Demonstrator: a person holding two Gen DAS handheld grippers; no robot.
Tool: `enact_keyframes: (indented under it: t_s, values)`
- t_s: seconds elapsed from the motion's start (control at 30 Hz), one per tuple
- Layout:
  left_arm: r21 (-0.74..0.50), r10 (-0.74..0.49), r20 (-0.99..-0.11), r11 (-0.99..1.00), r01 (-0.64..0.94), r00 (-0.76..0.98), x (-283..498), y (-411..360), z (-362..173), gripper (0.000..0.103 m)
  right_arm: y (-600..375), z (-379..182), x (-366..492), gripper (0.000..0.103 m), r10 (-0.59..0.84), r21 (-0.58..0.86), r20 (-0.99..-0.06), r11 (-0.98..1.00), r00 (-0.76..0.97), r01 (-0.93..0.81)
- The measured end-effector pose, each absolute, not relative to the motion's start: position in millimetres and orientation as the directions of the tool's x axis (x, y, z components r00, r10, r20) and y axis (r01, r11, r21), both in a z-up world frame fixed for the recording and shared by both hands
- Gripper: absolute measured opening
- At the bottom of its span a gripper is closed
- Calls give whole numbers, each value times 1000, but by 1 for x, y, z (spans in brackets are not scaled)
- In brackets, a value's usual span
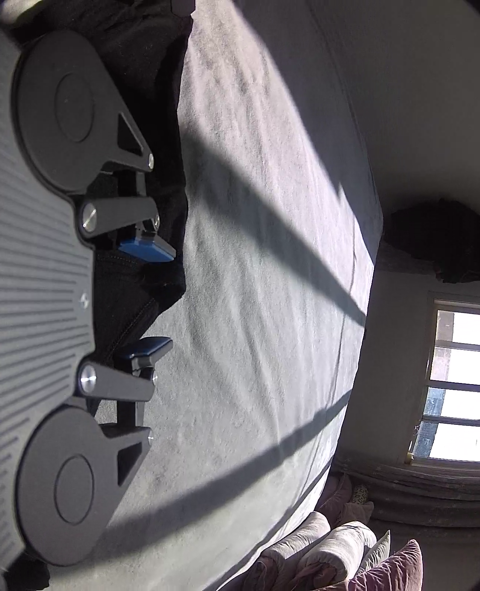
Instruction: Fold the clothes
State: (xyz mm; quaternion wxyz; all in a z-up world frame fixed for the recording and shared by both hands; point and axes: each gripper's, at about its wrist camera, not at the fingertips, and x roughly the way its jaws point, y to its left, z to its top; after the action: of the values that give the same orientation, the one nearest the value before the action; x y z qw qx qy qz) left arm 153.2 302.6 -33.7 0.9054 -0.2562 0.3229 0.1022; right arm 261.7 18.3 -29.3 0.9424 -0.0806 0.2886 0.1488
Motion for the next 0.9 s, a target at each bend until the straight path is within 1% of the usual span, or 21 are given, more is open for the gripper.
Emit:
enact_keyframes:
  t_s: [0.1, 0.2, 0.3, 0.43, 0.47, 0.5, 0.53, 0.6, 0.63, 0.67, 0.7, 0.77, 0.83, 0.87, 0.9]
  values:
    - [-464, -31, -663, 801, -378, 748, 140, 310, -33, 76, 6, -21, 246, 49, 256, -36, -580, 941, 773, -338]
    - [-530, -83, -670, 749, -397, 737, 126, 318, -36, 76, 0, -14, 225, 49, 295, -8, -588, 929, 753, -370]
    - [-569, -119, -666, 719, -398, 736, 114, 319, -38, 76, -3, -10, 205, 49, 340, 15, -591, 911, 732, -411]
    - [-586, -120, -645, 712, -388, 755, 105, 313, -42, 74, -4, -6, 173, 49, 421, 64, -592, 874, 687, -481]
    - [-585, -117, -642, 713, -385, 758, 104, 311, -43, 70, -4, -5, 165, 49, 442, 79, -592, 864, 674, -498]
    - [-582, -114, -640, 717, -383, 760, 105, 309, -44, 65, -2, -4, 158, 49, 464, 92, -594, 851, 657, -517]
    - [-572, -110, -646, 726, -383, 755, 107, 307, -44, 62, 1, -3, 150, 49, 485, 105, -596, 837, 640, -537]
    - [-555, -103, -652, 740, -380, 751, 110, 304, -44, 60, 9, -2, 135, 45, 531, 126, -600, 801, 598, -585]
    - [-550, -102, -653, 745, -377, 750, 110, 302, -44, 58, 13, -2, 127, 41, 553, 137, -602, 782, 576, -608]
    - [-543, -102, -658, 751, -376, 746, 110, 300, -44, 49, 18, -2, 120, 38, 572, 144, -606, 762, 553, -631]
    - [-538, -103, -661, 755, -374, 743, 110, 298, -43, 45, 24, -4, 113, 36, 583, 141, -616, 744, 530, -653]
    - [-540, -109, -659, 757, -368, 744, 109, 295, -44, 44, 36, -11, 105, 30, 584, 133, -641, 723, 498, -678]
    - [-544, -119, -659, 757, -362, 742, 109, 293, -45, 38, 43, -19, 100, 29, 574, 131, -667, 718, 475, -683]
    - [-545, -126, -661, 758, -358, 740, 109, 292, -46, 33, 46, -24, 99, 26, 566, 128, -681, 717, 465, -686]
    - [-544, -129, -663, 760, -356, 738, 110, 290, -47, 23, 48, -29, 98, 23, 557, 123, -691, 718, 460, -685]
